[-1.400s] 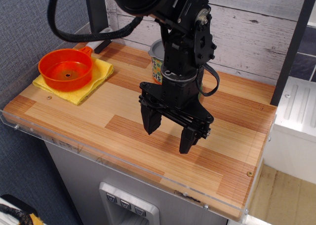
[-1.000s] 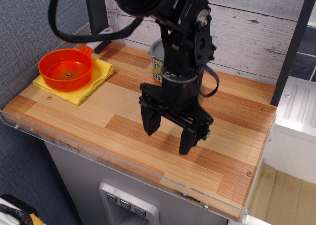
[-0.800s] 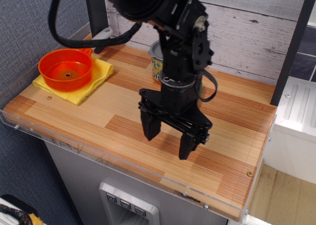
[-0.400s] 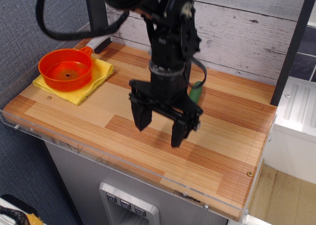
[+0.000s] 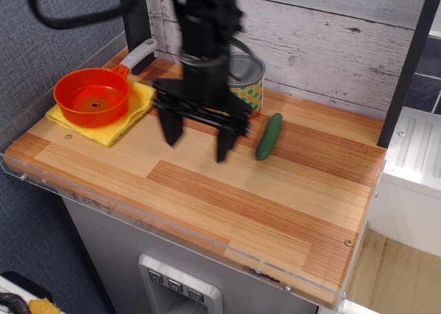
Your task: Move the can to up against the back brick wall with the measuring utensil to the left and behind it.
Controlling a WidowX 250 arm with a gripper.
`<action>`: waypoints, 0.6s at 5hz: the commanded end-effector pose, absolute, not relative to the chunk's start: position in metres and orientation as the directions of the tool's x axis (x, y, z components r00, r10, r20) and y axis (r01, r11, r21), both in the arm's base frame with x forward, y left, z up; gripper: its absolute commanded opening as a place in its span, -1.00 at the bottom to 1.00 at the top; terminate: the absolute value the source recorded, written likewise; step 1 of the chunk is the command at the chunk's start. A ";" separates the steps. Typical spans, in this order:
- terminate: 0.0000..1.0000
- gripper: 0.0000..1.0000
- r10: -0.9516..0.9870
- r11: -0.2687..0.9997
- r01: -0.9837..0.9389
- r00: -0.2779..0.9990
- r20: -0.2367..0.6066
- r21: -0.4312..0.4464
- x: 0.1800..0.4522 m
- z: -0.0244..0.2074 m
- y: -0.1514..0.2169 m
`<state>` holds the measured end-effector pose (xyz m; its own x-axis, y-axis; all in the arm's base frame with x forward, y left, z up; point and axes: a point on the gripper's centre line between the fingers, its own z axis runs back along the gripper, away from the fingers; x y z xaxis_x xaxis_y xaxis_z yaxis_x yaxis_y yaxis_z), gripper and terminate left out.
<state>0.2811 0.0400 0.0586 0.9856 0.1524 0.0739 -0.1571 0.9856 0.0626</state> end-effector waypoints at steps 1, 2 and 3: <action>-1.00 1.00 0.571 0.813 -0.582 0.796 0.202 -0.006 0.309 0.095 0.075; -1.00 1.00 0.623 0.776 -0.629 0.754 0.208 -0.045 0.322 0.099 0.076; -1.00 1.00 0.699 0.712 -0.700 0.697 0.161 -0.058 0.340 0.098 0.056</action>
<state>0.3429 0.0518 0.0845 0.7029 0.7009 0.1207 -0.7027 0.7106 -0.0345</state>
